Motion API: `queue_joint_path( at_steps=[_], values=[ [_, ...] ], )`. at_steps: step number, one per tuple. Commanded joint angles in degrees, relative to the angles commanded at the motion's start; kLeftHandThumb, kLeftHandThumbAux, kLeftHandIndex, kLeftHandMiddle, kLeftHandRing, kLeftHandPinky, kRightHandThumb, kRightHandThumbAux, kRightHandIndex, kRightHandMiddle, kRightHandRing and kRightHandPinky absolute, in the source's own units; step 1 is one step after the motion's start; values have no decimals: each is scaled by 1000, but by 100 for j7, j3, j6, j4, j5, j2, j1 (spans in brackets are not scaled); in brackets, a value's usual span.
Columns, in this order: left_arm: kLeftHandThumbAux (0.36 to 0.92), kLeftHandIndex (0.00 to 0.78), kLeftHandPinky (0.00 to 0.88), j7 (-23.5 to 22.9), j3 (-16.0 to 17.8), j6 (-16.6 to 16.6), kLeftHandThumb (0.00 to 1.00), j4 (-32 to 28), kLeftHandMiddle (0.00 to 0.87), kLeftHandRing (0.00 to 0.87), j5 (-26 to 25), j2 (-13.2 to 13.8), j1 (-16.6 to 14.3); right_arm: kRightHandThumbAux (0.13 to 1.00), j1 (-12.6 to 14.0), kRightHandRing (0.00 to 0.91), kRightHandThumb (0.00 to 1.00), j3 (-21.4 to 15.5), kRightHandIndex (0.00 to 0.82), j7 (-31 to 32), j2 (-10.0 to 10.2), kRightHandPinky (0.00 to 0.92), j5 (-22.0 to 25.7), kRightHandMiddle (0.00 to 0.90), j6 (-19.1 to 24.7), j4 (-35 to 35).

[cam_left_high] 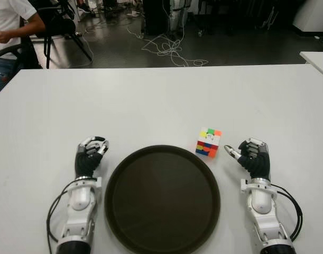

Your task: Pick up the Rubik's Cube and put it in the plate

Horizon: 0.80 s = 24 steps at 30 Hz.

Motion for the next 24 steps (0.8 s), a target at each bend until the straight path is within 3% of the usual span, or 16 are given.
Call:
queue_joint_path(
  at_steps=[17,19,24],
  values=[
    [706,444,825,-218,29,-214,705,173,815,834,-131,38,-33,836,-50,814,110,-60,666,-48,33,811,64,797,-62,85],
    [706,444,821,-222,34,-202,705,176,813,833,-143,34,-33,829,-62,761,96,-71,623,-51,32,759,75,741,-58,61],
    [707,444,818,-196,45,-169,704,178,811,830,-140,23,-43,782,-76,563,18,-55,442,-228,-17,525,-96,541,-218,83]
  ],
)
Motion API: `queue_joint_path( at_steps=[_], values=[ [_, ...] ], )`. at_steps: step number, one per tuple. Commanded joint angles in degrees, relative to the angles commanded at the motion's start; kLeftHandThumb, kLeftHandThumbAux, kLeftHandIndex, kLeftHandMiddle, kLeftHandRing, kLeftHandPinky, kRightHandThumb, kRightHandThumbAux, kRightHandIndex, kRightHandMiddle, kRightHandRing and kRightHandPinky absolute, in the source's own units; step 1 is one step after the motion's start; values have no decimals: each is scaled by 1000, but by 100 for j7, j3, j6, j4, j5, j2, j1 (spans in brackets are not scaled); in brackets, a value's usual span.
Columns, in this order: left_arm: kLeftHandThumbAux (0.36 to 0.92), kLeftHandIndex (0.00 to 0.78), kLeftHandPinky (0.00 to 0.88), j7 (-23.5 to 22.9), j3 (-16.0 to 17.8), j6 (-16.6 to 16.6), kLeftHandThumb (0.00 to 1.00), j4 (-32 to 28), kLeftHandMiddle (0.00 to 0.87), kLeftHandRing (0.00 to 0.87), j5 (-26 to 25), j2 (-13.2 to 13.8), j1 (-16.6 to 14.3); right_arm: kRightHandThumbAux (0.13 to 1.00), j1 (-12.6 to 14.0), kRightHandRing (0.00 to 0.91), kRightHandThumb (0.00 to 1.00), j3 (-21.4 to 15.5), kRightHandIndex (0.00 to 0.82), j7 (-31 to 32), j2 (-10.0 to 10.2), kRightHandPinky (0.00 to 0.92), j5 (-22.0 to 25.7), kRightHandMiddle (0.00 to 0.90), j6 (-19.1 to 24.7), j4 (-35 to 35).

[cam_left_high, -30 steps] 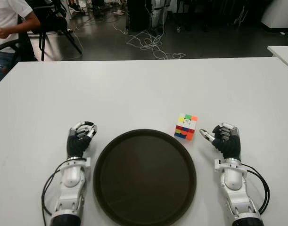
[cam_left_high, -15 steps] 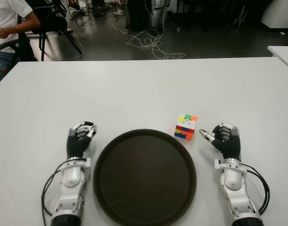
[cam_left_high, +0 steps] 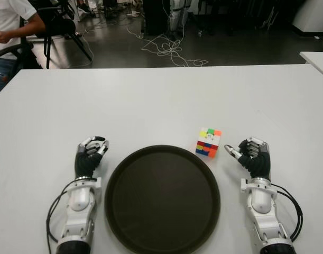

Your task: Pick up the Rubik's Cube and put it in the plate

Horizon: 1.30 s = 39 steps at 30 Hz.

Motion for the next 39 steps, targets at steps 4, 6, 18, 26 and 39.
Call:
queue_joint_path(
  at_steps=[4,6,18,26,39],
  values=[
    [707,443,811,18,-13,8,704,-5,808,826,42,12,13,717,-1,402,3,24,289,-111,-53,352,-111,386,-182,38],
    [707,443,812,62,-24,37,704,-2,808,827,87,16,9,706,-11,327,1,58,227,-52,-159,272,-157,317,-395,57],
    [706,444,825,63,-28,29,706,-10,814,833,77,-9,4,783,-199,7,0,207,4,152,-703,3,-513,9,-1005,348],
    [707,444,820,63,-41,-17,705,2,813,832,103,-2,7,898,-421,0,0,318,0,190,-1095,0,-766,0,-1426,635],
    [706,444,814,16,-93,3,706,9,813,828,134,41,0,956,-367,0,0,329,0,931,-1219,0,-320,0,-1278,272]
  ],
)
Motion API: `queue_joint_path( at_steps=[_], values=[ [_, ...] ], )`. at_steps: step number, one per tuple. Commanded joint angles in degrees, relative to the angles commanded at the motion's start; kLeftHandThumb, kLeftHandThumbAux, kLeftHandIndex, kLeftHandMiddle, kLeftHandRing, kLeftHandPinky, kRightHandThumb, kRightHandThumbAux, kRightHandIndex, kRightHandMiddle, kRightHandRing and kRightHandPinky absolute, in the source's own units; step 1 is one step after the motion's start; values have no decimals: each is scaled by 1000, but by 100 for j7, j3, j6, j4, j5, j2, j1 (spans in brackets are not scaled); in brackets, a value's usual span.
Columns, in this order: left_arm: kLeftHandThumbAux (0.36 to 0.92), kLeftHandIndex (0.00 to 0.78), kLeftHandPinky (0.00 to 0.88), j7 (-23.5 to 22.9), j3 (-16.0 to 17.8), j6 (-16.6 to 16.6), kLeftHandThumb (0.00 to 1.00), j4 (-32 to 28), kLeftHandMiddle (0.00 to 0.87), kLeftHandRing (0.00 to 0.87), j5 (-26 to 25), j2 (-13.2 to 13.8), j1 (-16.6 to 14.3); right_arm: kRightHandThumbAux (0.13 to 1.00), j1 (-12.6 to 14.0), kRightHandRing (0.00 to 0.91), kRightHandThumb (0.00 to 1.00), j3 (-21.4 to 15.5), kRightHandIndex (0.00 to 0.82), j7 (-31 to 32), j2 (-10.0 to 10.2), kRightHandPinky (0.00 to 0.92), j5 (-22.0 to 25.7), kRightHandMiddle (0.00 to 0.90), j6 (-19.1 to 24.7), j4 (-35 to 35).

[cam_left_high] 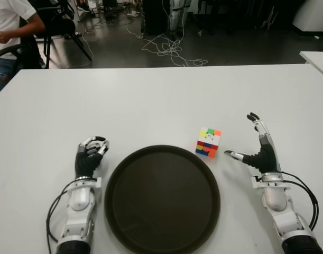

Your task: Pick up the Rubik's Cube and put it in the plate

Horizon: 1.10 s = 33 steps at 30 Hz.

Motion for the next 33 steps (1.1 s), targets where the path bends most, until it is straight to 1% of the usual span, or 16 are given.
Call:
queue_joint_path(
  at_steps=[4,9,12,16,22,26,28,29,30,32,33],
  values=[
    [706,443,807,-12,-5,6,706,0,808,824,-10,-5,0,950,64,0,0,-10,0,308,-29,0,142,0,183,-200],
    [706,444,808,12,-18,31,707,23,807,823,15,-4,-12,917,128,0,0,-26,0,522,-81,0,128,0,471,-447],
    [706,444,806,50,-37,70,706,19,807,822,60,-3,-18,912,158,0,0,-27,0,646,-121,0,93,0,688,-653],
    [706,444,809,78,-55,112,705,4,808,823,96,-3,-23,896,183,0,0,-7,0,755,-182,0,2,0,945,-845],
    [707,443,801,92,-92,127,704,-58,804,819,111,-23,10,853,221,0,0,32,0,805,-289,0,-275,0,1381,-1120],
    [707,444,801,128,-100,159,704,-89,803,817,127,-45,21,820,230,0,0,75,0,937,-374,0,-433,0,1752,-1373],
    [707,444,803,151,-99,184,704,-109,803,817,131,-61,26,797,201,0,0,109,0,1127,-433,0,-546,0,2139,-1739],
    [706,444,804,171,-100,197,704,-115,803,818,137,-70,25,785,186,0,0,144,0,1335,-471,0,-662,0,2533,-2136],
    [706,444,805,186,-102,206,704,-119,804,818,141,-76,25,765,178,0,0,172,0,1484,-497,0,-743,0,2826,-2425],
    [706,444,807,208,-102,208,705,-97,804,820,148,-77,11,709,217,0,0,261,0,1867,-550,0,-1025,0,3564,-3097],
    [706,444,807,213,-103,207,705,-87,804,820,149,-77,6,694,234,0,0,297,0,1996,-566,0,-1129,0,3818,-3298]
  ],
)
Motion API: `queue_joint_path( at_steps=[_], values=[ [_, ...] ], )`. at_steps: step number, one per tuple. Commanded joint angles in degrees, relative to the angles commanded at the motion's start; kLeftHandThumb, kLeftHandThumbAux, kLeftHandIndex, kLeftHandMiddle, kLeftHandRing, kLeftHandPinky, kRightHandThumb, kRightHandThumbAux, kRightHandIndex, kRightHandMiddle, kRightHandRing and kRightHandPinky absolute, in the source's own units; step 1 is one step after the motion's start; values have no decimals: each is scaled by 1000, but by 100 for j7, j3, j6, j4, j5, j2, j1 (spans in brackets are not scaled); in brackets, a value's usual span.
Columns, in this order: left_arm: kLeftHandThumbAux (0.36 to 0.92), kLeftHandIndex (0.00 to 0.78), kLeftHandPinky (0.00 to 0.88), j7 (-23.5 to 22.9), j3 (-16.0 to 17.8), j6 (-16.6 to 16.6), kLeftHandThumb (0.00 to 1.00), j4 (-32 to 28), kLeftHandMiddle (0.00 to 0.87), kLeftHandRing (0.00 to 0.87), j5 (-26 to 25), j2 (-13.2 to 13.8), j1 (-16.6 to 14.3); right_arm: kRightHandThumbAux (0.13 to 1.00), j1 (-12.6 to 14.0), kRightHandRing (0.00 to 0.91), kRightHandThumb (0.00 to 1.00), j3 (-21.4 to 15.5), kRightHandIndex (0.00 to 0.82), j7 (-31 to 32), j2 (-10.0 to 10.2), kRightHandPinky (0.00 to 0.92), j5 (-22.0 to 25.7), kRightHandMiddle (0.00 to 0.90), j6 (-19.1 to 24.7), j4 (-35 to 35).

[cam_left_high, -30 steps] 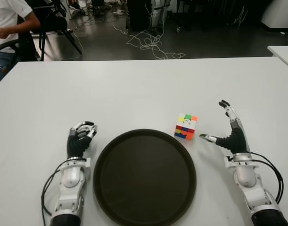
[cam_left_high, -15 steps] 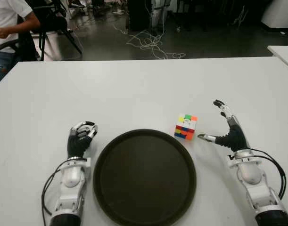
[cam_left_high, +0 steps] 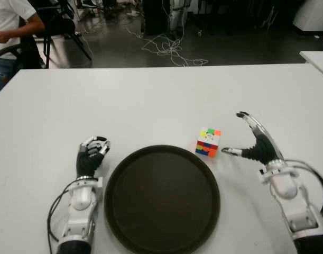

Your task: Pick up the Rubik's Cube and put it in the plate

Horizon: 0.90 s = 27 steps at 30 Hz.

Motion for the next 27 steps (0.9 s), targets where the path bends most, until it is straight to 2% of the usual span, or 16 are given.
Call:
queue_joint_path(
  at_steps=[5,10,16,24,27],
  values=[
    [706,444,805,-39,5,1,706,40,804,821,-36,-1,-24,609,-170,0,0,358,0,765,-108,0,-717,0,1292,-622],
    [706,444,811,-59,-2,-11,705,34,806,824,-45,-3,-7,580,-206,0,0,528,0,1059,-147,0,-1025,0,1748,-863],
    [706,444,808,-83,-13,-80,705,9,807,824,-76,-25,30,554,-357,0,0,759,0,1311,-209,0,-1261,0,2067,-860],
    [706,443,805,-87,-34,-126,705,29,807,824,-62,-27,42,553,-476,0,0,902,0,1298,-284,0,-1328,0,2010,-786],
    [706,444,807,-56,-45,-95,706,7,806,823,-34,-31,49,576,-606,0,0,1036,0,1293,-349,1,-1445,0,1944,-668]
  ],
)
